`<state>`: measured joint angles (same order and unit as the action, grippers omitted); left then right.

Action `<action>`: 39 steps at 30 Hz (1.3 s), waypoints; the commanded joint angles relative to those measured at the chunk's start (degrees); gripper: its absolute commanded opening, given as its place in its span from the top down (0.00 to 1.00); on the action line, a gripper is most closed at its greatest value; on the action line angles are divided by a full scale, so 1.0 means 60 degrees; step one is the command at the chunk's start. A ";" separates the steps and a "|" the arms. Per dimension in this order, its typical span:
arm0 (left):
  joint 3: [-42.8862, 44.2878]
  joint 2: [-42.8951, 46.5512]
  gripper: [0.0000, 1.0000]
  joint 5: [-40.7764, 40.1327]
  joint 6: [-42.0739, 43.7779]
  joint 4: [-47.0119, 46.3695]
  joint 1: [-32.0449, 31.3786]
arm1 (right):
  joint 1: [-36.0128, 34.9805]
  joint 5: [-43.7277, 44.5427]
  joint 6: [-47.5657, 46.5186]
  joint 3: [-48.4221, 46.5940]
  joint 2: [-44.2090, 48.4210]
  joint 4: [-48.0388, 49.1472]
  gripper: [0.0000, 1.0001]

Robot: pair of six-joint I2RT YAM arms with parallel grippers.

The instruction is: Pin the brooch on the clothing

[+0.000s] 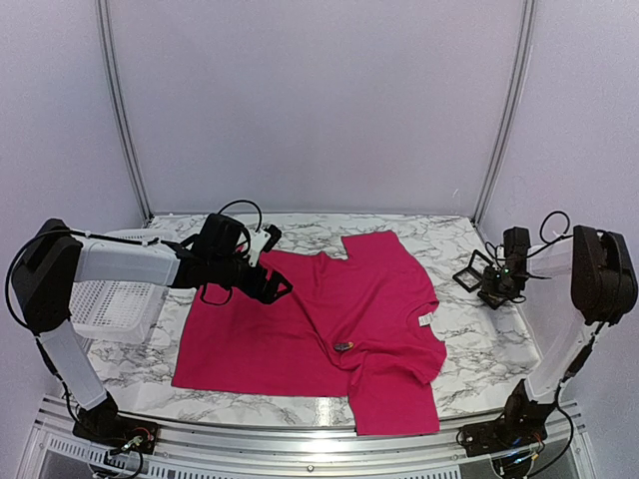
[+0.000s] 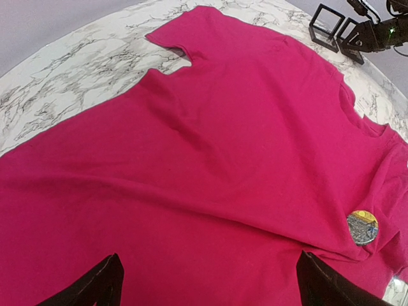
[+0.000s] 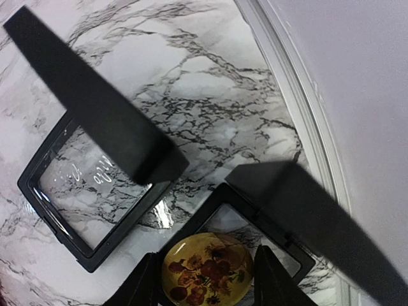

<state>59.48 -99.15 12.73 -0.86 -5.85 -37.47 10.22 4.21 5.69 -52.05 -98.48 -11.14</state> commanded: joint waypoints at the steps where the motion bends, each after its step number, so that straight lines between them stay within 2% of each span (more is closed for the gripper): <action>1: -0.0100 0.0291 0.03 0.0178 0.0098 -0.0132 -0.0024 | -0.0102 0.0304 -0.0115 0.0058 -0.0113 -0.0306 0.63; 8: -0.0099 0.0279 0.03 0.0236 0.0361 -0.0120 -0.0023 | -0.0161 0.0073 -0.0129 -0.0060 0.0354 -0.0493 0.77; 26: -0.0158 0.0379 0.03 0.0611 0.0798 -0.0400 -0.0036 | -0.0537 -0.0468 -0.0158 -0.0177 0.1076 -0.0922 0.77; 28: -0.0193 0.0411 0.04 0.0864 0.1526 -0.0661 -0.0109 | -0.0763 -0.0558 -0.0161 -0.0194 0.1229 -0.1062 0.77; 34: 0.0226 -0.0078 0.04 0.0730 0.5534 -0.1051 -0.1121 | -0.1657 -0.1334 -0.0015 -0.0035 0.2079 -0.1487 0.77; 39: 0.0428 -0.0558 0.06 0.1910 0.7446 -0.2221 -0.1703 | -0.3368 -0.2073 0.0163 0.0120 0.2971 -0.1630 0.77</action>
<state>60.62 -100.47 17.93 29.54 -11.77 -45.93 -3.14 -2.76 5.74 -51.79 -84.79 -19.18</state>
